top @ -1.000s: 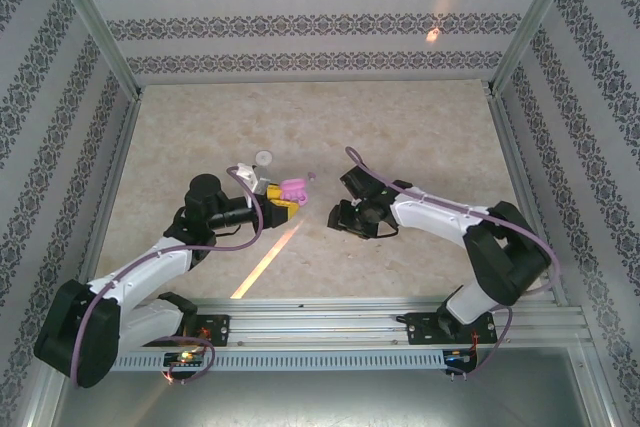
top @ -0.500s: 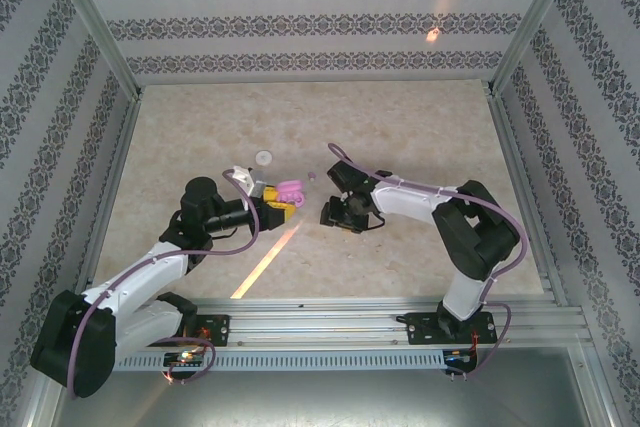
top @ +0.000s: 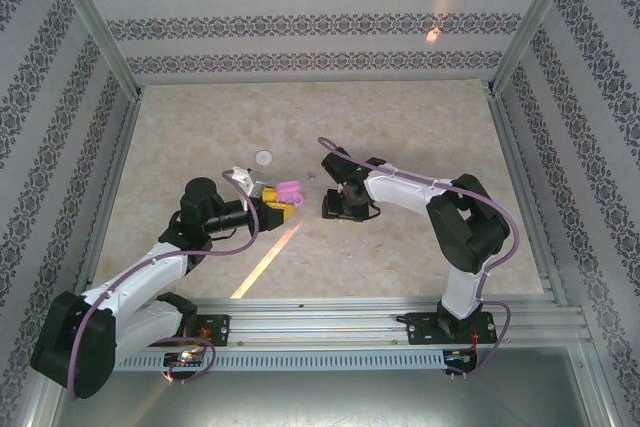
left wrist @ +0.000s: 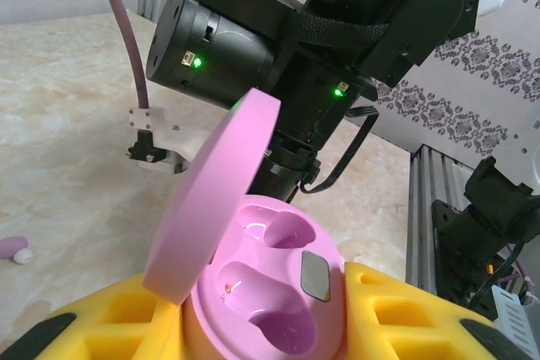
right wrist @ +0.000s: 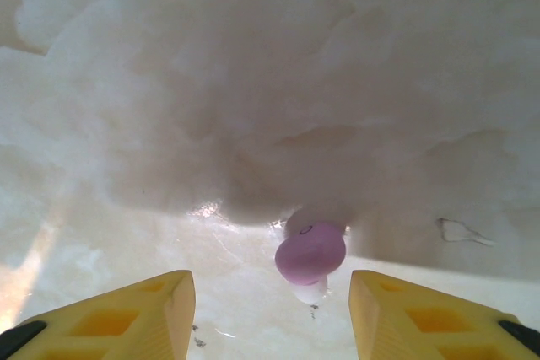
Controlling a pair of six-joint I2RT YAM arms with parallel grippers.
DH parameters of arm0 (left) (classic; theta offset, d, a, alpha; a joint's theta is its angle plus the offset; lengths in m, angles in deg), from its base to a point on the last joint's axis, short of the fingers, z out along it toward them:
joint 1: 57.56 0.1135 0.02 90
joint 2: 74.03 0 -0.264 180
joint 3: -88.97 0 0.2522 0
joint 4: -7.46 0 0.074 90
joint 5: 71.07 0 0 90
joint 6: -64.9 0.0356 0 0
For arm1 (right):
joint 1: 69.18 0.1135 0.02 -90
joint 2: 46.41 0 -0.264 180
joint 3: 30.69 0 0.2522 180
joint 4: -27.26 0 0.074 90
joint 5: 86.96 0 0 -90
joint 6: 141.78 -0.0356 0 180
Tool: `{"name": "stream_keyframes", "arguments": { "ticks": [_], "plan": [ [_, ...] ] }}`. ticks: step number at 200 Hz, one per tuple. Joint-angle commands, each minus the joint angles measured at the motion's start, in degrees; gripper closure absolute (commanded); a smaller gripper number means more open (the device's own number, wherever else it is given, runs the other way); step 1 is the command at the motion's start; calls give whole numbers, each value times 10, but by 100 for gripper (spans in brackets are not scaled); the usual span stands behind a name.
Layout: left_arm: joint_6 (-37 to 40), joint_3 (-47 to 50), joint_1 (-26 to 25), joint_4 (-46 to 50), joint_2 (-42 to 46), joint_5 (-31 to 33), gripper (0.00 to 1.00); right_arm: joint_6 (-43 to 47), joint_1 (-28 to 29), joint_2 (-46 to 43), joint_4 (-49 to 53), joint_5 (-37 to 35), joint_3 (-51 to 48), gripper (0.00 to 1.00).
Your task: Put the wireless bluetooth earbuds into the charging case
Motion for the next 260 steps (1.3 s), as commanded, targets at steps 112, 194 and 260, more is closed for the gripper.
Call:
{"name": "stream_keyframes", "arguments": {
  "ticks": [112,194,260],
  "plan": [
    [12,3,10,3,14,-3,87,26,10,44,83,-47,71,59],
    [12,7,12,6,16,-3,87,34,13,76,88,-46,91,63],
    [12,9,15,12,24,-3,87,41,20,91,99,-52,103,70]
  ]
}}
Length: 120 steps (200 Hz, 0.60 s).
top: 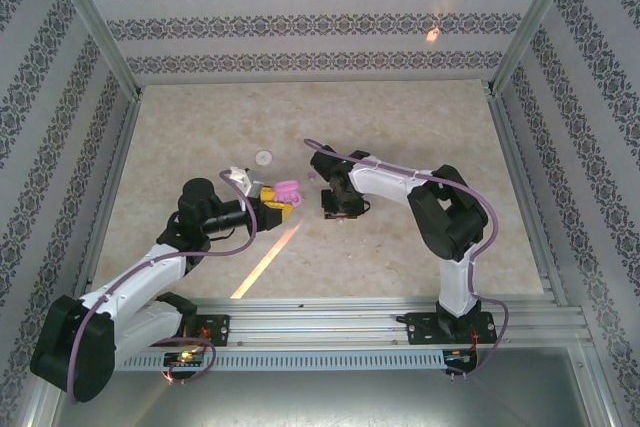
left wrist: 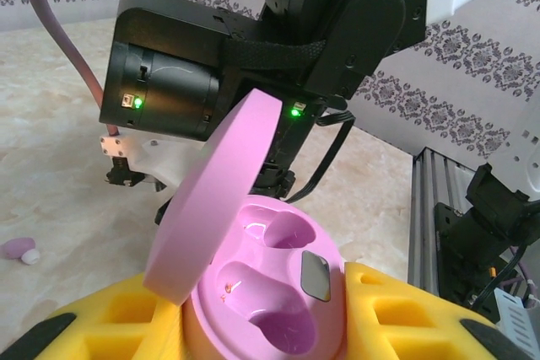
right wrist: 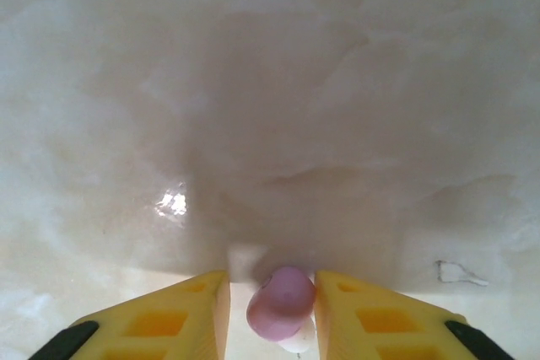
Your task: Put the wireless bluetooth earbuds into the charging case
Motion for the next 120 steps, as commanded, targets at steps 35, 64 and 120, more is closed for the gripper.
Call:
{"name": "stream_keyframes", "arguments": {
  "ticks": [35,64,120],
  "plan": [
    [11,7,9,6,12,-4,87,17,11,13,27,-16,15,76],
    [9,5,9,6,15,-4,87,18,11,0,25,-15,9,81],
    [6,-1,10,6,16,-5,87,11,4,-60,-5,-2,-24,85]
  ]
}}
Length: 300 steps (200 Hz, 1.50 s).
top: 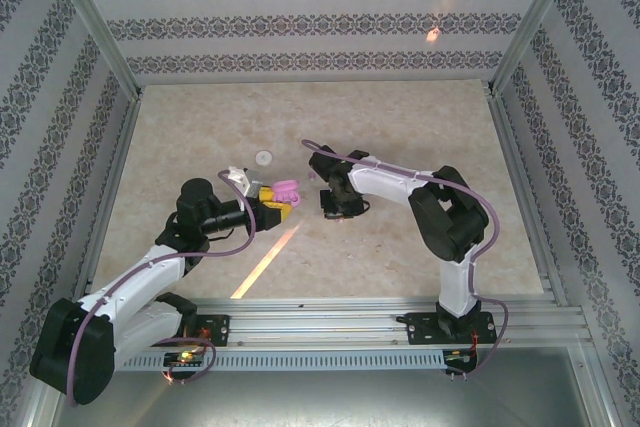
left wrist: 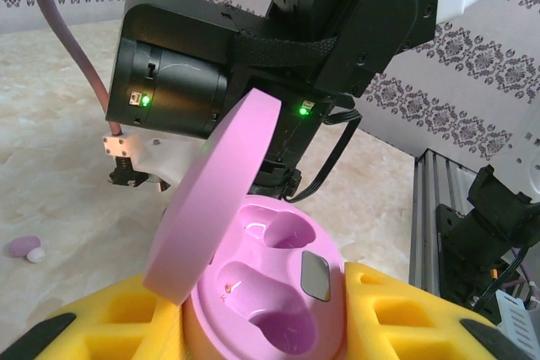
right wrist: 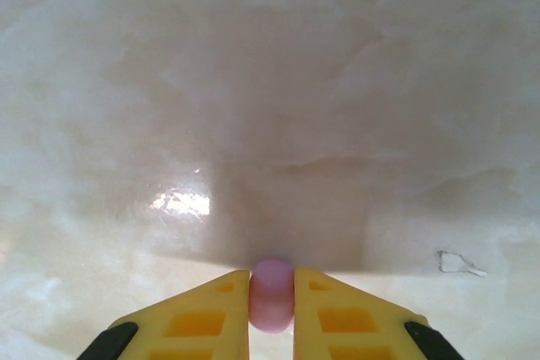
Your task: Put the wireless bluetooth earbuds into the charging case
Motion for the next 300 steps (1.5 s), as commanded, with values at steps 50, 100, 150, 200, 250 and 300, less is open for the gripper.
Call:
{"name": "stream_keyframes", "arguments": {
  "ticks": [50,100,150,200,250,300],
  "plan": [
    [-2,-13,5,-12,4,-6,87,-23,-5,-193,-102,35,-91,88],
    [-14,-26,5,-52,-22,-17,87,-55,25,-349,-195,78,-146,90],
    [-17,-45,6,-69,-44,-37,87,-77,98,-387,-241,91,-132,90],
    [-19,-58,5,-68,-47,-58,88,-86,133,-363,-280,94,-100,90],
    [-7,-55,5,-52,-31,-62,88,-90,134,-366,-289,89,-91,91],
    [5,-53,5,-37,-28,-57,88,-92,134,-359,-284,101,-66,91]
  ]
}}
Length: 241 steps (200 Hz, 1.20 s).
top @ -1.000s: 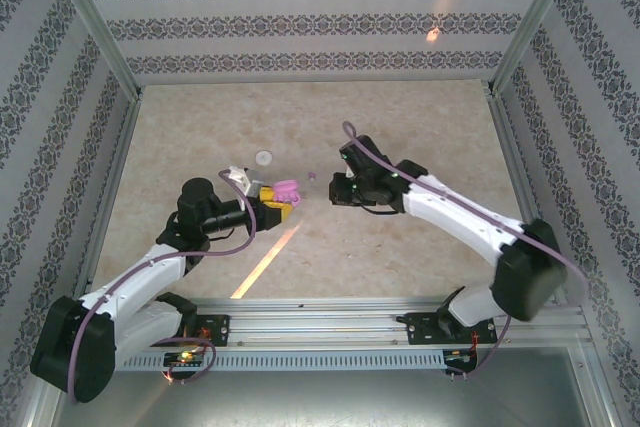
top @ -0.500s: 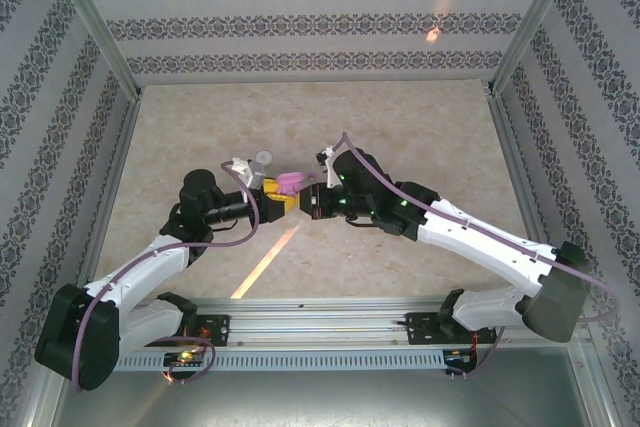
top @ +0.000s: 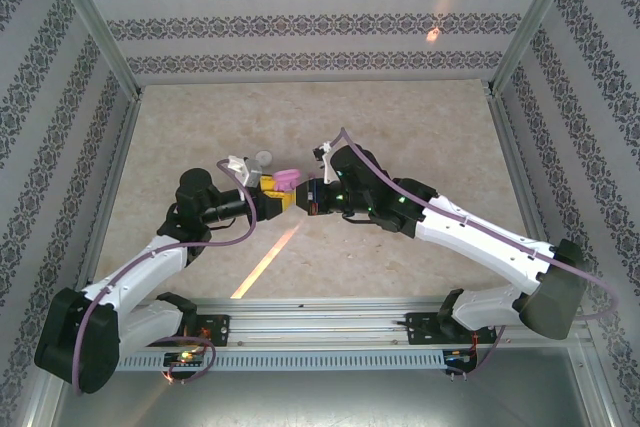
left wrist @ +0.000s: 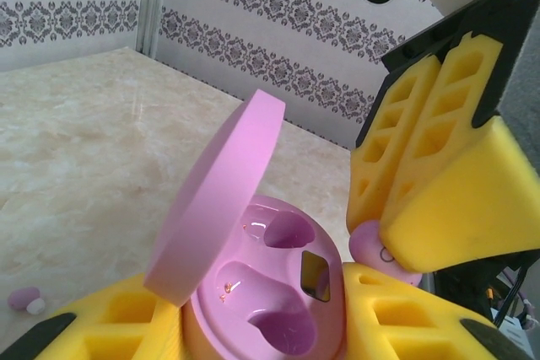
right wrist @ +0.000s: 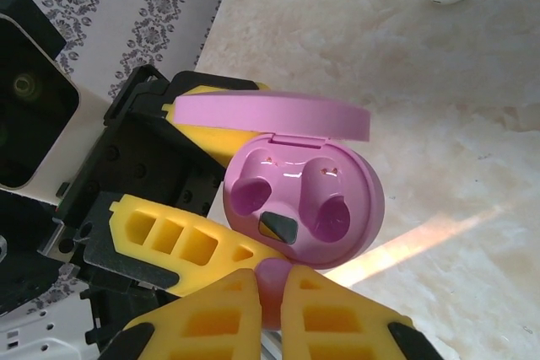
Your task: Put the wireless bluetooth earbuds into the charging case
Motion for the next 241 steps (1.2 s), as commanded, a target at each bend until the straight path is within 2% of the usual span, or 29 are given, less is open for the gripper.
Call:
{"name": "stream_keyframes", "arguments": {
  "ticks": [1,47,187,241],
  "plan": [
    [18,-14,-3,1,9,-30,88,-11,6,5,-44,12,37,91],
    [51,-33,-3,57,4,-24,89,-12,6,0,-38,1,31,91],
    [8,-26,-3,-4,-5,-43,88,-12,0,59,-77,12,34,91],
    [19,-32,-3,8,-5,-38,88,7,1,60,-21,6,26,90]
  ]
}}
